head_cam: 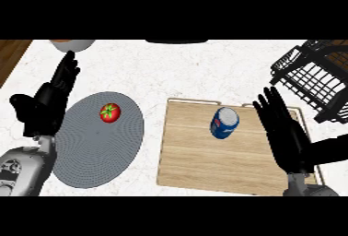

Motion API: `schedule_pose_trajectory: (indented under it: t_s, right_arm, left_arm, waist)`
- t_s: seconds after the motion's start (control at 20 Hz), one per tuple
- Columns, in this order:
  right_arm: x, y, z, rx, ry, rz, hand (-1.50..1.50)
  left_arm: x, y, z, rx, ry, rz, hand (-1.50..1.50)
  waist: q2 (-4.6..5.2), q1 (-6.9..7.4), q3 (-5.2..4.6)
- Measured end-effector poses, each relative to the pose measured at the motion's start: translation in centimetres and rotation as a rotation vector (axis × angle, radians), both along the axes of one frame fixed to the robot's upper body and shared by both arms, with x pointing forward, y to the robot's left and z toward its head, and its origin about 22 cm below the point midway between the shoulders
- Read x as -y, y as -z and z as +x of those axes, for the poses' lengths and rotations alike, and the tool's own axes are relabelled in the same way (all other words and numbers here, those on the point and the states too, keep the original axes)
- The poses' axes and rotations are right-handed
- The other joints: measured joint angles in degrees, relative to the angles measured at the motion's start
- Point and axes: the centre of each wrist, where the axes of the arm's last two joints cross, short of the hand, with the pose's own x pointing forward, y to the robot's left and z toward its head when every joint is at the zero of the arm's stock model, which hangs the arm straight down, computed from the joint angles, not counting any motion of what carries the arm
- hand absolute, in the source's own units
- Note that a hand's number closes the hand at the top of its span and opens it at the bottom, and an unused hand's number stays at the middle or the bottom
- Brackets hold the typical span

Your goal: Pick the can from the tray and place it in the tiered basket

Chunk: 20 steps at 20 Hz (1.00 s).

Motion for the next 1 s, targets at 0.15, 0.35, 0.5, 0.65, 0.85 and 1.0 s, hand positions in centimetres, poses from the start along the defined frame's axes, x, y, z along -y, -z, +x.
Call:
schedule_pose_trajectory:
  t_s: [0.15, 0.35, 0.5, 0.65, 0.85, 1.0]
  right_arm:
    - [1.1, -2.5, 1.5, 0.098, 0.024, -0.094, 1.5]
    - [4.9, -6.7, 3.2, 0.252, 0.159, -0.363, -1.5]
    - [7.4, -6.5, 3.5, 0.179, 0.433, -0.381, -1.5]
    - [7.8, -6.1, 3.6, 0.195, 0.582, -0.344, -1.5]
    - [7.0, -7.7, 1.7, 0.238, 0.573, -0.349, -1.5]
    - [6.5, -9.1, 0.5, 0.186, 0.481, -0.438, -1.5]
  left_arm:
    - [0.0, 2.3, -0.7, -0.054, -0.036, -0.013, 0.0]
    - [-0.3, 6.9, -3.0, -0.201, -0.104, -0.044, 0.0]
    - [0.0, 9.8, -4.9, -0.285, -0.134, -0.076, 0.0]
    - [0.6, 11.8, -6.9, -0.322, -0.141, -0.099, 0.0]
    - [0.6, 13.5, -8.1, -0.315, -0.146, -0.11, 0.0]
    - [1.1, 13.8, -8.5, -0.304, -0.149, -0.12, 0.0]
  waist:
    - [0.26, 0.05, -0.15]
    - [0.54, 0.23, -0.74]
    - [0.62, -0.16, -0.66]
    - [0.56, -0.05, -0.44]
    - [0.28, -0.41, -0.15]
    - [0.06, -0.73, -0.12]
